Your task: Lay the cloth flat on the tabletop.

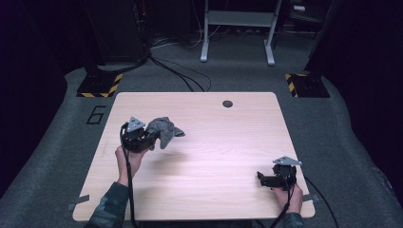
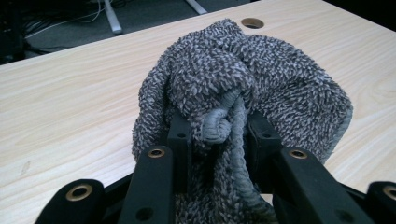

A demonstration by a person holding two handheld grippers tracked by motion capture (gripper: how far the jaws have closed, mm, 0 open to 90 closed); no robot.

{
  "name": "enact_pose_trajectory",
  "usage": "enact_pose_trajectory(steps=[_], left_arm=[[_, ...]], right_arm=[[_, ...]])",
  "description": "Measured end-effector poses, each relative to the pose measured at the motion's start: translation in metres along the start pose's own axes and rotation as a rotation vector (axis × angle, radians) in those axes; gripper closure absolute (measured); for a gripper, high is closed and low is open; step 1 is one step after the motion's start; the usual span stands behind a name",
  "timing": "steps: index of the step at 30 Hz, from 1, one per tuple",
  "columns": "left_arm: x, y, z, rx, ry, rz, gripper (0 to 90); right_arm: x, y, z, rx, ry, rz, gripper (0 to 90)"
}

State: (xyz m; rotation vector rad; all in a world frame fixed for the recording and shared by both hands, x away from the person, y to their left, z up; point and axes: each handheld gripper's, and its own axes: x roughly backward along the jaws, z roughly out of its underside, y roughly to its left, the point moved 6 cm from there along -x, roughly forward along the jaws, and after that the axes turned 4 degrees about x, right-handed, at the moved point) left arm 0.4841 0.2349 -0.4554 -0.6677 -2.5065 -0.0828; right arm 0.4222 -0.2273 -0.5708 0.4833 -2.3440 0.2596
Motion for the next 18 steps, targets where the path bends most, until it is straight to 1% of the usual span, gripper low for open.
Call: enact_pose_trajectory(steps=[1, 3, 4, 5, 6, 7, 8, 9, 10, 13, 16, 18], left_arm=[[0.0, 0.0, 0.0, 0.0, 0.0, 0.0, 68.2], [-0.001, -0.006, 0.0, -0.01, -0.001, 0.008, 68.1], [-0.001, -0.006, 0.0, -0.01, -0.001, 0.008, 68.1], [-0.002, -0.012, 0.001, -0.022, 0.003, 0.019, 68.1], [-0.002, -0.012, 0.001, -0.022, 0.003, 0.019, 68.1], [-0.002, -0.016, 0.002, -0.028, 0.005, 0.027, 68.1], [-0.002, -0.016, 0.002, -0.028, 0.005, 0.027, 68.1], [-0.004, -0.022, 0.003, -0.035, 0.008, 0.037, 68.1], [-0.004, -0.022, 0.003, -0.035, 0.008, 0.037, 68.0], [-0.007, -0.031, 0.005, -0.042, 0.008, 0.05, 68.0], [-0.008, -0.037, 0.006, -0.047, 0.008, 0.065, 68.0], [-0.01, -0.041, 0.006, -0.053, 0.01, 0.067, 68.0]], right_arm=[[0.0, 0.0, 0.0, 0.0, 0.0, 0.0, 3.2], [0.0, 0.0, 0.0, 0.001, 0.0, 0.0, 3.2], [0.0, 0.0, 0.0, 0.001, 0.0, 0.0, 3.2], [0.0, 0.0, 0.0, 0.001, 0.001, 0.0, 3.2], [0.0, 0.0, 0.0, 0.001, 0.001, 0.0, 3.2], [0.0, 0.0, 0.0, 0.001, 0.0, -0.001, 3.2], [0.0, 0.0, 0.0, 0.001, 0.0, -0.001, 3.2], [0.0, 0.0, 0.0, 0.001, 0.0, -0.001, 3.2], [0.0, 0.0, 0.0, 0.001, 0.0, -0.001, 3.2], [0.0, 0.0, 0.0, 0.001, 0.0, -0.001, 3.2], [0.0, 0.0, 0.0, 0.001, 0.0, -0.001, 3.2], [0.0, 0.0, 0.0, 0.001, 0.0, -0.002, 3.2]])
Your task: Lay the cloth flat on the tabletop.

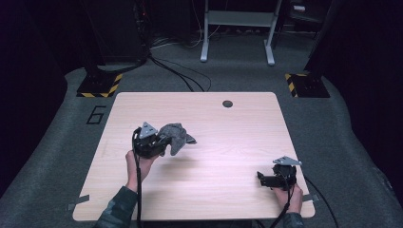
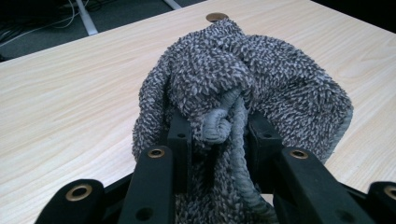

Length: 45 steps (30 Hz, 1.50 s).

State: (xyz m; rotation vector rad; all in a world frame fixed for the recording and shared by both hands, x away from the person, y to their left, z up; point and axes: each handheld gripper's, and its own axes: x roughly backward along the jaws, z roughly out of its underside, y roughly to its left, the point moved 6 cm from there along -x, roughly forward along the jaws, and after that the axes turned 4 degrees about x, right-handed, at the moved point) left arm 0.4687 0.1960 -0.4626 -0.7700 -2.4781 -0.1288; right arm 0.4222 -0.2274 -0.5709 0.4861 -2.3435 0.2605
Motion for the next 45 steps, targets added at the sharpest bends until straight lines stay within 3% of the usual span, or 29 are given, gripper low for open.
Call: enact_pose_trajectory(steps=[5, 9, 16, 22, 26, 27, 30, 32, 35, 36, 40, 45], left_arm=[[-0.003, -0.009, 0.0, -0.002, -0.004, 0.018, 68.0], [-0.01, -0.025, 0.006, -0.024, 0.016, 0.052, 68.0], [-0.021, -0.042, 0.017, -0.016, 0.031, 0.098, 67.8], [-0.035, -0.056, 0.031, -0.015, 0.069, 0.148, 67.5], [-0.05, -0.065, 0.044, -0.019, 0.121, 0.177, 66.7], [-0.057, -0.067, 0.051, -0.017, 0.15, 0.191, 65.8], [-0.064, -0.067, 0.057, -0.015, 0.176, 0.2, 58.3], [-0.063, -0.066, 0.057, 0.013, 0.174, 0.208, 46.3], [-0.058, -0.065, 0.054, 0.015, 0.162, 0.197, 32.4], [-0.055, -0.065, 0.053, 0.024, 0.157, 0.196, 32.4], [-0.038, -0.067, 0.048, 0.0, 0.129, 0.178, 25.6], [-0.02, -0.084, 0.048, -0.027, 0.102, 0.178, 22.1]], right_arm=[[0.0, 0.0, 0.0, 0.0, 0.0, 0.0, 3.2], [0.0, 0.0, 0.0, -0.001, 0.0, 0.002, 3.2], [0.0, 0.0, 0.0, -0.001, 0.0, 0.002, 3.2], [0.0, 0.0, 0.0, -0.001, 0.0, 0.002, 3.2], [0.0, 0.0, 0.0, -0.001, 0.0, 0.001, 3.2], [0.0, 0.001, 0.0, -0.006, 0.0, 0.002, 3.7], [0.0, 0.001, 0.0, -0.004, -0.004, 0.003, 4.3], [0.0, 0.001, 0.0, -0.004, -0.004, 0.004, 4.3], [0.0, 0.001, 0.0, -0.004, -0.005, 0.003, 4.3], [0.0, 0.001, 0.0, -0.004, -0.005, 0.003, 4.3], [0.001, 0.0, 0.0, 0.003, -0.003, 0.004, 4.4], [0.001, 0.001, 0.0, -0.004, -0.006, 0.007, 5.7]])
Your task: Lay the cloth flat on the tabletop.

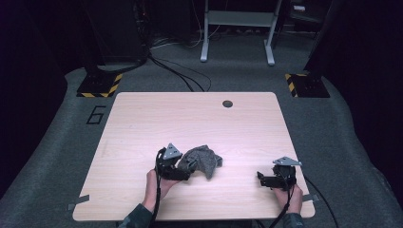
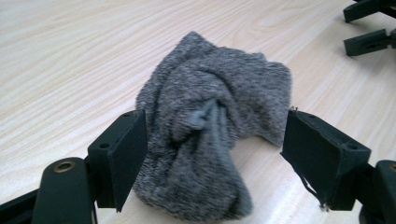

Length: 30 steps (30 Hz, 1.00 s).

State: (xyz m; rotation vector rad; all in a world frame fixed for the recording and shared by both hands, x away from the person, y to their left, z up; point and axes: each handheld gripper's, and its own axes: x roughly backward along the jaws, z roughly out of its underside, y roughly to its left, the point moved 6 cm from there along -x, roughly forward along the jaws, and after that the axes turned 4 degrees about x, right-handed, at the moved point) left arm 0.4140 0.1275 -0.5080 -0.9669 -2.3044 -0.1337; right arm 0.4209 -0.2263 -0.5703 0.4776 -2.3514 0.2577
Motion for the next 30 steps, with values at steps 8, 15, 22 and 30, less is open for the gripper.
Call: enact_pose_trajectory(steps=[8, 15, 22, 30], left_arm=[[-0.003, -0.038, 0.0, -0.068, 0.002, -0.01, 24.1], [-0.023, -0.058, -0.001, -0.096, 0.031, 0.016, 25.6], [-0.049, -0.058, 0.005, -0.1, 0.088, -0.026, 28.3], [-0.063, -0.054, 0.013, -0.106, 0.126, -0.06, 37.4]], right_arm=[[0.002, 0.004, -0.002, -0.016, 0.014, 0.0, 14.1], [0.005, 0.045, -0.027, 0.009, -0.039, -0.102, 16.7], [-0.011, 0.086, -0.059, 0.066, -0.034, -0.212, 23.1], [-0.034, 0.111, -0.077, 0.127, -0.025, -0.29, 42.1]])
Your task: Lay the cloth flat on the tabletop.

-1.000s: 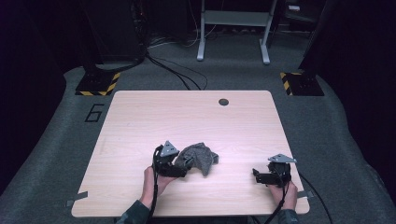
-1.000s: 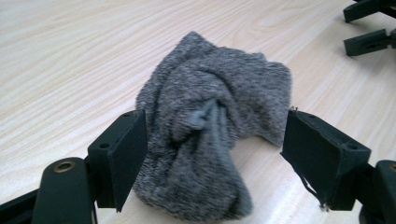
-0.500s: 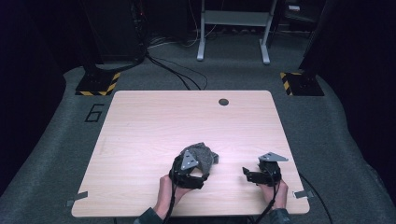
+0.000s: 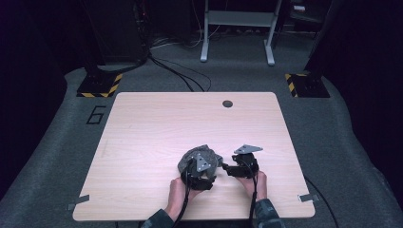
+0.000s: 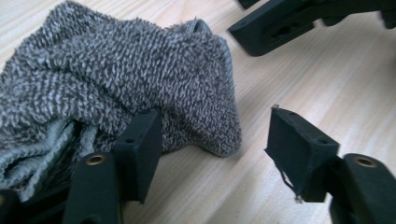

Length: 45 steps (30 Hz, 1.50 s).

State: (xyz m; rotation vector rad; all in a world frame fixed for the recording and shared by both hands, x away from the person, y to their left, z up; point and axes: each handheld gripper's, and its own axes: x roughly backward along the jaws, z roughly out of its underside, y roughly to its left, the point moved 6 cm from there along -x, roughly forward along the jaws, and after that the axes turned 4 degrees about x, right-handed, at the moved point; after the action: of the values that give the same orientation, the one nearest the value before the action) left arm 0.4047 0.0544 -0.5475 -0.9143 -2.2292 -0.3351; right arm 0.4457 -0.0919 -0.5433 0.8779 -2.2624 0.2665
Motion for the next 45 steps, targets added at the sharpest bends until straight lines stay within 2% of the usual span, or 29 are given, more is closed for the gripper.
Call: enact_pose_trajectory(steps=[1, 2, 3, 4, 5, 6, 9, 10, 11, 12, 14, 15, 16, 20, 21, 22, 25, 27, 29, 34, 36, 41, 42, 44, 45], left_arm=[[0.0, 0.0, 0.0, 0.0, 0.0, 0.0, 38.7], [-0.002, 0.001, 0.001, 0.002, 0.003, 0.003, 41.4], [-0.002, 0.001, 0.001, 0.002, 0.003, 0.003, 44.1], [-0.004, 0.001, 0.001, 0.004, 0.004, 0.001, 44.1], [-0.005, 0.001, 0.002, 0.005, 0.011, 0.006, 45.7], [-0.006, 0.001, 0.002, -0.006, 0.017, -0.001, 51.7], [-0.009, 0.001, 0.004, -0.005, 0.023, 0.006, 57.6], [-0.011, 0.001, 0.005, -0.011, 0.032, 0.008, 60.5], [-0.012, 0.001, 0.005, -0.01, 0.035, 0.007, 61.5], [-0.012, 0.001, 0.005, -0.01, 0.035, 0.007, 63.5], [-0.013, 0.002, 0.004, -0.013, 0.026, 0.011, 66.9], [-0.013, 0.002, 0.004, -0.013, 0.026, 0.011, 68.8], [-0.015, 0.002, 0.004, -0.007, 0.01, 0.011, 72.4], [-0.016, 0.004, 0.004, -0.013, 0.006, 0.008, 85.6], [-0.016, 0.004, 0.004, -0.013, 0.007, 0.014, 86.7], [-0.016, 0.005, 0.004, -0.009, -0.001, 0.014, 87.4], [-0.015, 0.005, 0.005, -0.013, -0.004, 0.013, 87.6], [-0.01, 0.006, 0.005, -0.014, -0.019, 0.012, 88.1], [-0.001, 0.008, 0.001, -0.011, -0.06, 0.006, 88.3], [0.014, 0.014, -0.003, 0.002, -0.099, -0.006, 88.9], [0.026, 0.021, -0.006, 0.012, -0.125, -0.016, 88.9], [0.042, 0.032, -0.009, 0.034, -0.165, -0.035, 88.9], [0.05, 0.038, -0.01, 0.041, -0.174, -0.042, 88.9], [0.054, 0.041, -0.01, 0.053, -0.188, -0.045, 88.9], [0.061, 0.047, -0.01, 0.059, -0.196, -0.056, 88.9]], right_arm=[[0.0, 0.0, 0.0, 0.0, 0.0, 0.0, 42.1], [-0.006, 0.003, -0.002, -0.013, 0.016, -0.002, 49.8], [-0.006, 0.003, -0.002, -0.013, 0.016, -0.002, 49.8], [-0.009, 0.002, -0.002, -0.002, 0.018, -0.002, 50.5], [-0.012, 0.003, -0.003, 0.0, 0.026, -0.001, 55.1], [-0.017, 0.004, -0.004, 0.015, 0.036, 0.002, 60.8], [-0.022, 0.007, -0.004, 0.017, 0.052, 0.002, 65.0], [-0.026, 0.009, -0.004, 0.03, 0.06, 0.007, 70.7], [-0.027, 0.009, -0.004, 0.03, 0.067, 0.014, 72.3], [-0.027, 0.009, -0.004, 0.03, 0.067, 0.014, 72.3], [-0.028, 0.012, -0.004, 0.016, 0.064, 0.015, 78.9], [-0.028, 0.012, -0.004, 0.016, 0.064, 0.015, 78.9], [-0.029, 0.012, -0.003, 0.03, 0.057, 0.014, 82.6], [-0.028, 0.014, -0.002, 0.027, 0.051, 0.012, 86.5], [-0.028, 0.015, -0.001, 0.016, 0.051, 0.012, 86.8], [-0.027, 0.014, -0.001, 0.039, 0.05, 0.012, 86.9], [-0.026, 0.014, 0.0, 0.036, 0.055, 0.013, 87.2], [-0.023, 0.015, -0.001, 0.034, 0.028, 0.023, 87.6], [-0.019, 0.016, -0.001, 0.036, 0.024, 0.024, 87.6], [-0.011, 0.014, -0.003, 0.018, -0.002, 0.035, 87.7], [-0.005, 0.012, -0.003, 0.014, -0.02, 0.041, 87.8], [0.006, 0.009, -0.004, -0.002, -0.04, 0.056, 87.9], [0.009, 0.008, -0.004, 0.006, -0.041, 0.065, 87.9], [0.011, 0.007, -0.004, 0.007, -0.043, 0.072, 87.9], [0.017, 0.004, -0.005, 0.006, -0.052, 0.079, 88.0]])
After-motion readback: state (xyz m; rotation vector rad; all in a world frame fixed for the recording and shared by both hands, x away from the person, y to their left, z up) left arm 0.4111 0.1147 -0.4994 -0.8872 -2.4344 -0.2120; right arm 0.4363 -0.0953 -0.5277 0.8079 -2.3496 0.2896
